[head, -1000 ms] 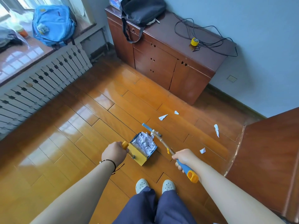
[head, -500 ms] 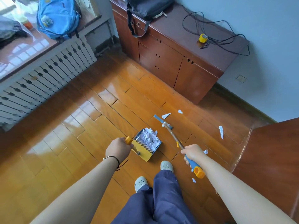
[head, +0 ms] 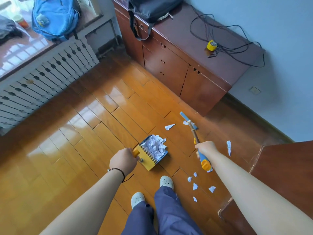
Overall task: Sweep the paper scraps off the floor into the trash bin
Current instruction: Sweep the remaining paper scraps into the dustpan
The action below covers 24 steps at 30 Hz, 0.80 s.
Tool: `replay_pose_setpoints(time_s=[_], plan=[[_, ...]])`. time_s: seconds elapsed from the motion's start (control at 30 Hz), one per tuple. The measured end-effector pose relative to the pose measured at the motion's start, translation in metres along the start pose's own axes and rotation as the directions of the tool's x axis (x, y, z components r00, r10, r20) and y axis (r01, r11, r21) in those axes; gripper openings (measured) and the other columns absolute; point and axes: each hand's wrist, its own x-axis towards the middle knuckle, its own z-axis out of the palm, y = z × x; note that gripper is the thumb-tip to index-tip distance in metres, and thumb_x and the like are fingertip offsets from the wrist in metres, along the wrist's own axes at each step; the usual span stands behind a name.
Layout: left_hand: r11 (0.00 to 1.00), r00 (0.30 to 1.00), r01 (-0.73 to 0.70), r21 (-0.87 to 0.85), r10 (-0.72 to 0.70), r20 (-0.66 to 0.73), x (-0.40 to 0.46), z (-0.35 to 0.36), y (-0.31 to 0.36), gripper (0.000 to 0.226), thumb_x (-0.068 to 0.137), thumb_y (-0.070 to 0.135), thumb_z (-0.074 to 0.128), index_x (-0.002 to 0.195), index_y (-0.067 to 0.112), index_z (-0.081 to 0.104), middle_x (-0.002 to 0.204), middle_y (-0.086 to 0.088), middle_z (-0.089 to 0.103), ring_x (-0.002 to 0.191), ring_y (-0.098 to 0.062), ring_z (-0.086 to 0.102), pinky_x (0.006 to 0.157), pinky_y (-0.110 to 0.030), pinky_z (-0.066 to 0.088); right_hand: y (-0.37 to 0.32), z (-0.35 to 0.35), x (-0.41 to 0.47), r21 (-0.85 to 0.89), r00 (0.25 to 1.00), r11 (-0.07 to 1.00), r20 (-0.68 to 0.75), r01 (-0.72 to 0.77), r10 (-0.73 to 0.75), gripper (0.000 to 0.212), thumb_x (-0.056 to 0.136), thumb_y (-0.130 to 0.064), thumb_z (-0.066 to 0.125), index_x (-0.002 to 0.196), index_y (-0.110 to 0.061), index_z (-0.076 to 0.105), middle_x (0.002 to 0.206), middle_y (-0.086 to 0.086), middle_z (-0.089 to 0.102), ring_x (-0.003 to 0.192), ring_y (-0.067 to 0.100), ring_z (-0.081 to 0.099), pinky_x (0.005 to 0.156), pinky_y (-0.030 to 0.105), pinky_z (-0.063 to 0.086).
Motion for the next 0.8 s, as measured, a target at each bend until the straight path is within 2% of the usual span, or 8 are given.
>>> replay_pose_setpoints(time_s=[0.23, 0.37, 0.53, 0.63, 0.73, 0.8], plan=[[1.000, 1.000, -0.005, 0.027, 0.005, -0.021, 0.010, 0.001, 0.017, 0.023, 0.097, 0.046, 0.058, 0.096, 0.025, 0.065, 0.076, 0.006, 0.064, 0.067, -0.016, 0.063, 0.056, -0.027, 0.055, -0.035, -0.022, 0.047, -0.024, 0.997, 0.997, -0.002, -0.074, 0.074, 0.023, 0.094, -0.011, 0.058, 0.113, 0.003, 0.058, 0.072, 0.015, 0.061, 0.049, 0.021, 0.056, 0.041, 0.023, 0.043], [1.000, 1.000, -0.001, 0.022, 0.002, -0.029, 0.015, 0.001, 0.021, 0.022, 0.097, 0.047, 0.058, 0.096, 0.026, 0.065, 0.076, 0.006, 0.064, 0.067, -0.015, 0.063, 0.058, -0.028, 0.057, -0.041, -0.003, 0.056, -0.096, 0.995, 0.993, 0.064, -0.072, 0.079, 0.025, 0.092, -0.011, 0.060, 0.113, 0.004, 0.059, 0.069, 0.016, 0.062, 0.051, 0.023, 0.057, 0.047, 0.030, 0.046], [1.000, 0.999, 0.003, 0.018, -0.002, -0.035, 0.018, -0.001, 0.026, 0.022, 0.097, 0.045, 0.059, 0.094, 0.025, 0.066, 0.075, 0.006, 0.064, 0.066, -0.014, 0.063, 0.057, -0.027, 0.056, -0.029, 0.028, 0.043, -0.241, 0.990, 0.970, 0.132, -0.018, 0.051, 0.025, 0.090, -0.008, 0.062, 0.112, 0.003, 0.059, 0.084, 0.018, 0.064, 0.068, 0.030, 0.062, 0.064, 0.036, 0.055], [1.000, 0.999, 0.005, 0.015, -0.005, -0.035, 0.019, -0.001, 0.027, 0.022, 0.097, 0.046, 0.060, 0.095, 0.025, 0.065, 0.076, 0.006, 0.064, 0.068, -0.015, 0.064, 0.062, -0.030, 0.060, -0.020, 0.036, 0.036, -0.320, 0.986, 0.948, 0.160, 0.005, 0.048, 0.023, 0.092, -0.009, 0.060, 0.112, 0.001, 0.057, 0.086, 0.017, 0.063, 0.063, 0.028, 0.060, 0.061, 0.034, 0.055], [1.000, 1.000, 0.002, 0.020, -0.002, -0.028, 0.017, -0.001, 0.028, 0.022, 0.096, 0.047, 0.061, 0.093, 0.026, 0.064, 0.076, 0.007, 0.064, 0.070, -0.016, 0.064, 0.064, -0.031, 0.060, -0.008, 0.038, 0.034, -0.356, 0.985, 0.934, 0.171, 0.029, 0.034, 0.027, 0.091, -0.009, 0.057, 0.117, 0.000, 0.055, 0.090, 0.017, 0.060, 0.072, 0.031, 0.058, 0.069, 0.037, 0.055], [1.000, 1.000, 0.002, 0.016, -0.002, -0.026, 0.015, -0.001, 0.028, 0.021, 0.096, 0.047, 0.061, 0.091, 0.026, 0.063, 0.075, 0.007, 0.063, 0.070, -0.016, 0.064, 0.064, -0.030, 0.060, -0.002, 0.036, 0.030, -0.373, 0.986, 0.927, 0.165, 0.043, 0.021, 0.025, 0.093, -0.010, 0.054, 0.116, -0.002, 0.055, 0.089, 0.016, 0.059, 0.070, 0.030, 0.058, 0.066, 0.036, 0.055]])
